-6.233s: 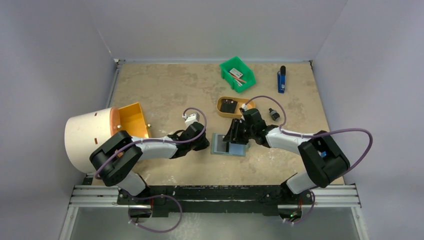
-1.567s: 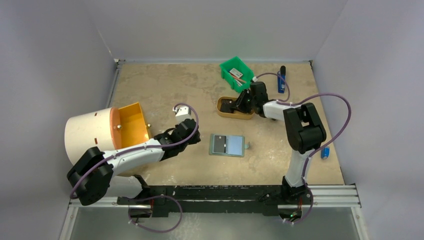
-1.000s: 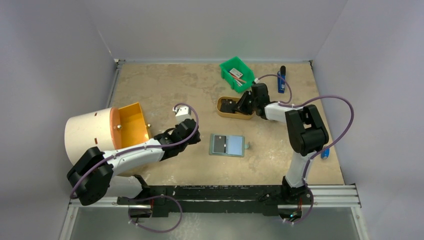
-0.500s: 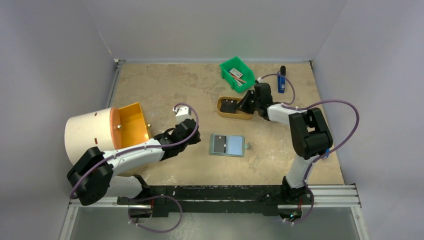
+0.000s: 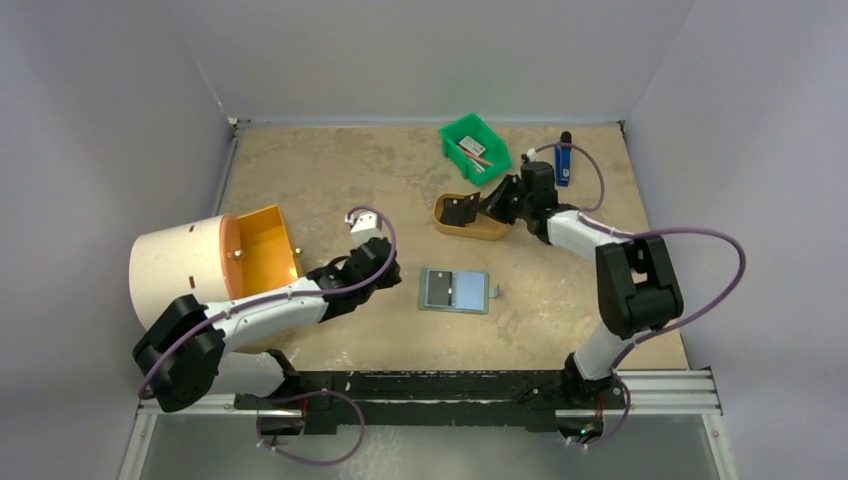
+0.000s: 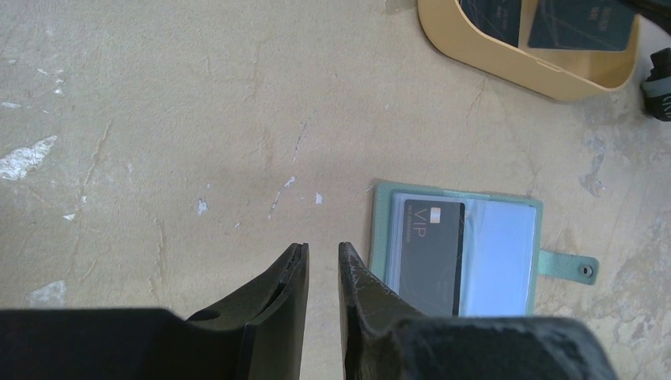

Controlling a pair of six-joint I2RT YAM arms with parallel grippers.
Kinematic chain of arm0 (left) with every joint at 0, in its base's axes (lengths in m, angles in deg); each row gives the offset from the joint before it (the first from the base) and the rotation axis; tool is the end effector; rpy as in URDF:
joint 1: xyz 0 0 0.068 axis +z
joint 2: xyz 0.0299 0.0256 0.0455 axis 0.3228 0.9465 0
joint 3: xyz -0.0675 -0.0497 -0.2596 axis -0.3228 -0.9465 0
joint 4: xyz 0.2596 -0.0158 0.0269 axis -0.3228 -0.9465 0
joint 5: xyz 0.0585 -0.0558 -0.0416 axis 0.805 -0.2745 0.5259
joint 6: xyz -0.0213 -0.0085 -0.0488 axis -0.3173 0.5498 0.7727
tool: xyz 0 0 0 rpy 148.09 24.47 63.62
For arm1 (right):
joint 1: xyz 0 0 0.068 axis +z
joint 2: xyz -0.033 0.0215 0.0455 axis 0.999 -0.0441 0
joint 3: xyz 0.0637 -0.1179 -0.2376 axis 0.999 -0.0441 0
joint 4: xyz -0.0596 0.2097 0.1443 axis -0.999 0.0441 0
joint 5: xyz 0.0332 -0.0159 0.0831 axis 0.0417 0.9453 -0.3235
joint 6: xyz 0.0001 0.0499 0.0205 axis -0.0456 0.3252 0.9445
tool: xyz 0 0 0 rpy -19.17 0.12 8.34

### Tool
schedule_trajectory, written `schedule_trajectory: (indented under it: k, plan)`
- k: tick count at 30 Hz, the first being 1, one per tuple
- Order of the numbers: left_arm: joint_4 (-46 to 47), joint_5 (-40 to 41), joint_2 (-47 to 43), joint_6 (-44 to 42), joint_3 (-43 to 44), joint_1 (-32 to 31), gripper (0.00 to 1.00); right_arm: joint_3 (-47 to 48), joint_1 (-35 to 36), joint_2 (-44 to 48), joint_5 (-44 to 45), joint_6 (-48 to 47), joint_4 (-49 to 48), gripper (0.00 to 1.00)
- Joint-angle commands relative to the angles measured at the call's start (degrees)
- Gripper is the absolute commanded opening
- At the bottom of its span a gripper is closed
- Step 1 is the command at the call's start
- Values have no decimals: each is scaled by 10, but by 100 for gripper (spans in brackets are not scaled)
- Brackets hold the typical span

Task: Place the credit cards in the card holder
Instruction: Pick up the credit card from the storage box, then turn over the card slot in the card holder.

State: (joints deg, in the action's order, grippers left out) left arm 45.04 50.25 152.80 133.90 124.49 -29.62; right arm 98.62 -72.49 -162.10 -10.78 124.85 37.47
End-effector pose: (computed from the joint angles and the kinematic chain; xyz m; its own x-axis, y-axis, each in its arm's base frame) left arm 0.1819 -0.1822 0.2007 -0.6355 -0.3336 -0.6963 -0.0469 0.9169 -0.3965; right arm 0.3571 0.1046 0.2003 -0.6623 0.5344 -0.5251 0.0189 0.7126 0.7013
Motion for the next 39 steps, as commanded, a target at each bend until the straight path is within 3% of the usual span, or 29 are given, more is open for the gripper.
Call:
schedule_trajectory:
  k: [1,7,14,17,20,25,31,39]
  plan:
    - [5,7,-25,12,10,-1,20,7,0,78,-31,57,30,0]
    - [-2,11,-42,25,5,-1,19,-17,-2,162,13,286,82,0]
    - [-13,14,-61,40,-3,-1,18,-12,0,221,31,341,91,0]
    - [-14,16,-65,41,-2,-1,18,-11,0,237,14,276,73,0]
    - [-16,17,-66,40,4,-1,19,-6,10,270,-64,86,50,0]
    - [19,9,-66,25,-8,-1,22,-70,81,391,9,-157,191,0]
    - [120,-36,-32,5,-17,-1,35,-179,82,425,-13,-151,266,0]
    - [150,-75,30,6,4,-1,37,-227,80,411,-23,-62,260,0]
